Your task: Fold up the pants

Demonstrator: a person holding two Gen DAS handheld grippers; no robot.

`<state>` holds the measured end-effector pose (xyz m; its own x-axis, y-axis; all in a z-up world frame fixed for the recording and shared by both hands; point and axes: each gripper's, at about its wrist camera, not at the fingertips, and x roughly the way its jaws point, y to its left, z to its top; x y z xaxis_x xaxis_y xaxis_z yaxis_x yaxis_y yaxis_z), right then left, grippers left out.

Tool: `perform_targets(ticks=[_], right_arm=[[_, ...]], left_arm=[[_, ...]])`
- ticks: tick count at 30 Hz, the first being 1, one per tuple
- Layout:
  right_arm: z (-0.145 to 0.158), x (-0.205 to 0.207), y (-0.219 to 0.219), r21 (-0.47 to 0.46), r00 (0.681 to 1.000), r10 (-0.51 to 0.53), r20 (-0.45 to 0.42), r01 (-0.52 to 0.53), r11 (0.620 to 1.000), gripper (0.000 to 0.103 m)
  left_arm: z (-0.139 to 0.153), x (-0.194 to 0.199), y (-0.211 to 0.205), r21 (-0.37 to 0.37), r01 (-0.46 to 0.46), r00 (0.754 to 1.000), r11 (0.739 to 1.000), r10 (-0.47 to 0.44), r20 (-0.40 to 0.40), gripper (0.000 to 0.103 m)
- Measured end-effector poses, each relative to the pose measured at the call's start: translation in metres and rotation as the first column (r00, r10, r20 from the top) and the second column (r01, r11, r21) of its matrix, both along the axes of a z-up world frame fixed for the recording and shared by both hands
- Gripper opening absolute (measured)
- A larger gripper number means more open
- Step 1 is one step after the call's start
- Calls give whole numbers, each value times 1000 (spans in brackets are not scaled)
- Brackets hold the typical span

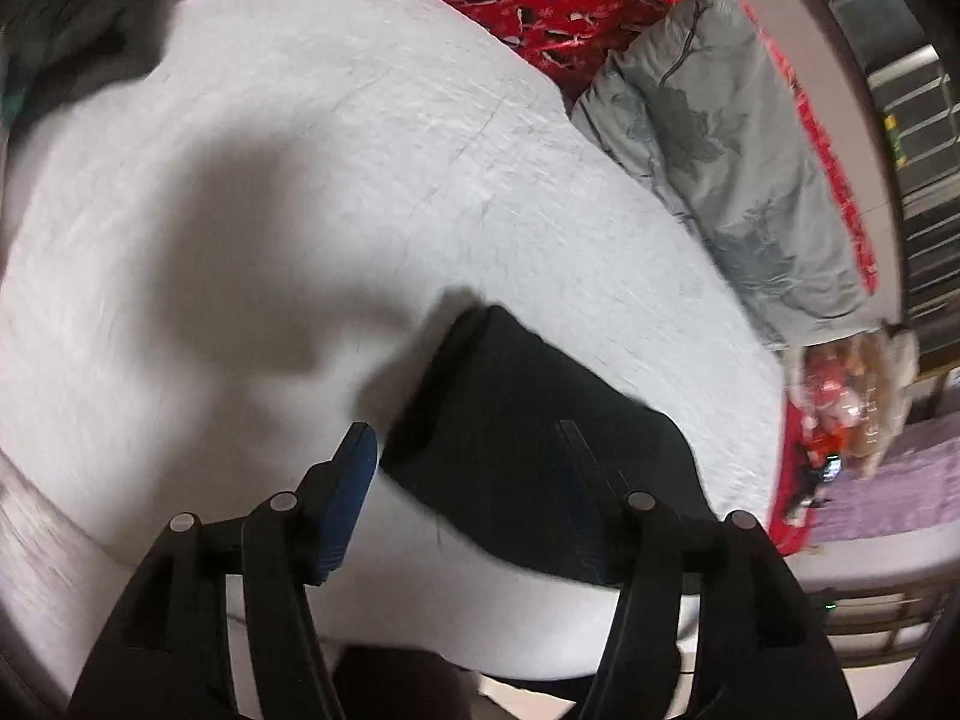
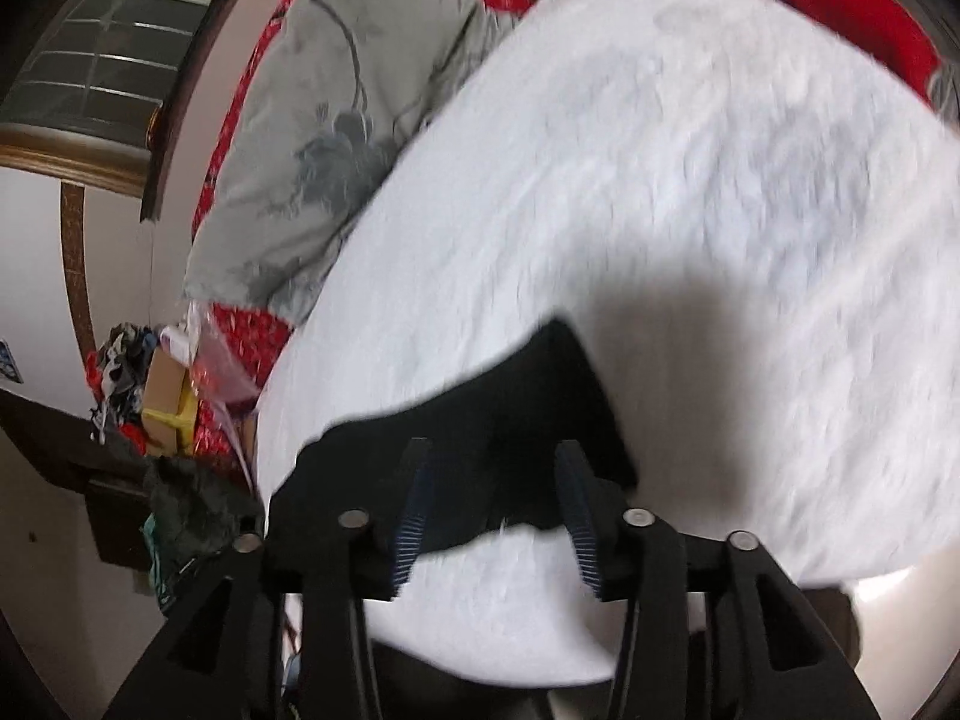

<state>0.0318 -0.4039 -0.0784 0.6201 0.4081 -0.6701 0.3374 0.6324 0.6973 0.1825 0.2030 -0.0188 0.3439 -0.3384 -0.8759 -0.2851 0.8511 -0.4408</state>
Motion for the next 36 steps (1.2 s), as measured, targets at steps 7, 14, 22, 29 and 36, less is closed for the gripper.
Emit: perform_targets(ticks=[7,14,22,29,36], right_arm=[[-26,42,3,-82,995,25,-93,-32,996,48],[-31,56,22,-194,989,106,-102,-125,973,41],[-23,68,24,-276,983,140,-118,-168,946,15],[-12,84,15,-297,991,102,-83,-122,947,15],[-27,78,14,-288,990,78,-118,-110,951,20]], left_arm=[[-17,52,-20,96,90,991,991,-80,-105,59],[-38,75,-32,82,157,974,984,-141,-180,59],[-28,69,-38,114,144,985,983,-131,-111,16],[-31,64,-11,214,77,992,974,-52,-117,11],[-29,53,7,43,31,992,999,-26,-121,14]])
